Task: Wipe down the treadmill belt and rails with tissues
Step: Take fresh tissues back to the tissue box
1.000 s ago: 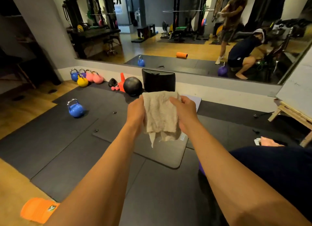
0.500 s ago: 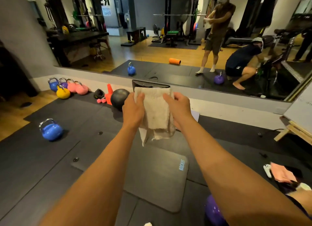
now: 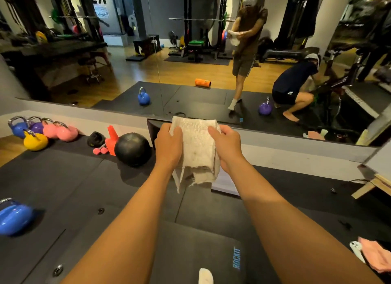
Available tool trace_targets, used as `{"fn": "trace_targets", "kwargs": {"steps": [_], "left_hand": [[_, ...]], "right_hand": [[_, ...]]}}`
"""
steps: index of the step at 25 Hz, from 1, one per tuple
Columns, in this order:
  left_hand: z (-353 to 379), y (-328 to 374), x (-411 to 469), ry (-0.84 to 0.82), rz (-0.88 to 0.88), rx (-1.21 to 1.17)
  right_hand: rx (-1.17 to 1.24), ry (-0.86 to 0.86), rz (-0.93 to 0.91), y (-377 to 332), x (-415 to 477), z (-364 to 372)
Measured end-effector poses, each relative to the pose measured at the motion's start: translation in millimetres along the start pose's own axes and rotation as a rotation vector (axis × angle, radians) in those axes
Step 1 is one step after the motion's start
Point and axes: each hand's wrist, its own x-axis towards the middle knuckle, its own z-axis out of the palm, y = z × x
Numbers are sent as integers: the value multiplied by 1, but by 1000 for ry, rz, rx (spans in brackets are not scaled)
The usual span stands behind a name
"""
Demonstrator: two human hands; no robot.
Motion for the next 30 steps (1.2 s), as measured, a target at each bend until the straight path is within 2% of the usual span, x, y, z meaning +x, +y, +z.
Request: {"fn": "trace_targets", "kwargs": {"steps": [6,9,14,20,23,30], "left_hand": [[37,-39,171,2,-43,-4],[51,-48,255,33,-119,32],[70,-75,390,38,-131,50],[89,-120,552,-42,-140,72],[111,-143,611,-94,-186,95],[189,-247,750,-215,-308,202]], "right_hand": [[2,-68,51,18,170,72],[-51,-40,74,19,248,112],[-115,-19,83,29,366,176],[-79,21,107,54,498,246],[-66,92,186,72,553,266],[-129,-9,323,167,707,298]]}}
